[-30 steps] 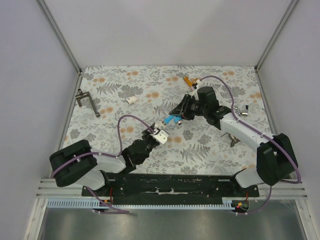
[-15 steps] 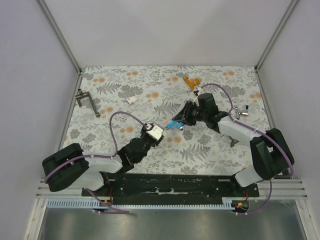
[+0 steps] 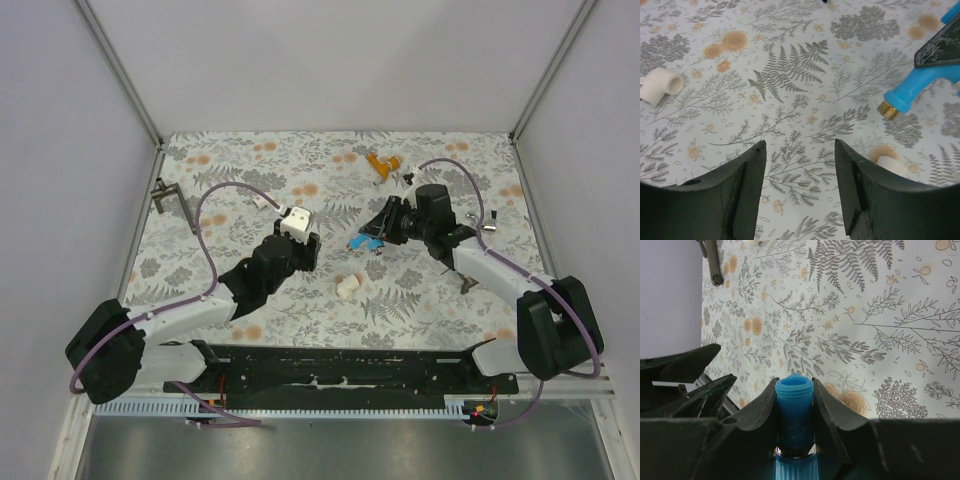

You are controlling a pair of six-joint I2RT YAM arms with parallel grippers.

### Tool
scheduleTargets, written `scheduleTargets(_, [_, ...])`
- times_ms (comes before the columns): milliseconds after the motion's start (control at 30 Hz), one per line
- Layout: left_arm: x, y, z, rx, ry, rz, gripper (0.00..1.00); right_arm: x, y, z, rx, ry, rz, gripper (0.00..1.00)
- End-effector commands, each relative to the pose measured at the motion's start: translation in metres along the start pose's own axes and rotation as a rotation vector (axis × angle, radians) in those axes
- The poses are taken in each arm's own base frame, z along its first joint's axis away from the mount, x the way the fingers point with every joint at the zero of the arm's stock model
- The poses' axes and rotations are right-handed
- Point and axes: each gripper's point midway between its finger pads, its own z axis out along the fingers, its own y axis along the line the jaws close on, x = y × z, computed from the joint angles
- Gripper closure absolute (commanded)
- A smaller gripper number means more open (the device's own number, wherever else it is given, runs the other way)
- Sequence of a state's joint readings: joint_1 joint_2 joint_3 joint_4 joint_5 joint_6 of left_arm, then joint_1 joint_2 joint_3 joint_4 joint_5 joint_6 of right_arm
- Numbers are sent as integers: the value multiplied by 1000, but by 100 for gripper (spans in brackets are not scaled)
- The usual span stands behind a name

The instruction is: Install the water faucets

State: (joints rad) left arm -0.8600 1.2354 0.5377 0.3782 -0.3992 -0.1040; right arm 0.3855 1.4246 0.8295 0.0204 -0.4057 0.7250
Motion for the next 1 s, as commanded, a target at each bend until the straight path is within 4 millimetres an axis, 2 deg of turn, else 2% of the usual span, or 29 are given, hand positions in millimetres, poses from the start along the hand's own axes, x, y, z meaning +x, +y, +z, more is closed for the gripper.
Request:
scheduleTargets(0, [-2,-25,-21,149,149,-202,37,-8,21,-21,-83,-60,-134,100])
scheduleTargets(133, [4,-47,-34,289,182,-232,37,-10,16,-34,-47,-89,-178,100])
scheduleTargets(300, [24,-65,-32,308,296,-408,38,-10,2,-52,16,-119,-208,100])
scheduleTargets(367, [34,-73,-30,285,364,-493,42,-9,-3,-59,37,-127,-210,100])
scheduleTargets(467, [47,-91,-30,258,433,-480,45,-8,-6,-67,52,-148,-210,100])
scheduleTargets(500, [58,-91,-34,217,469,-446,44,-8,-5,-70,56,-154,-211,100])
scheduleTargets(600, [68,-91,-36,113,478,-422,43,-8,-7,-78,75,-165,-220,100])
scheduleTargets(667, [74,-88,-37,55,492,-437,38,-8,-4,-84,76,-169,-232,100])
scheduleTargets(833, [78,-92,-34,-34,472,-409,31,-9,-1,-92,82,-174,-270,100])
scheduleTargets(967, [63,-102,-25,-54,436,-367,27,-12,-2,-92,88,-177,-280,100])
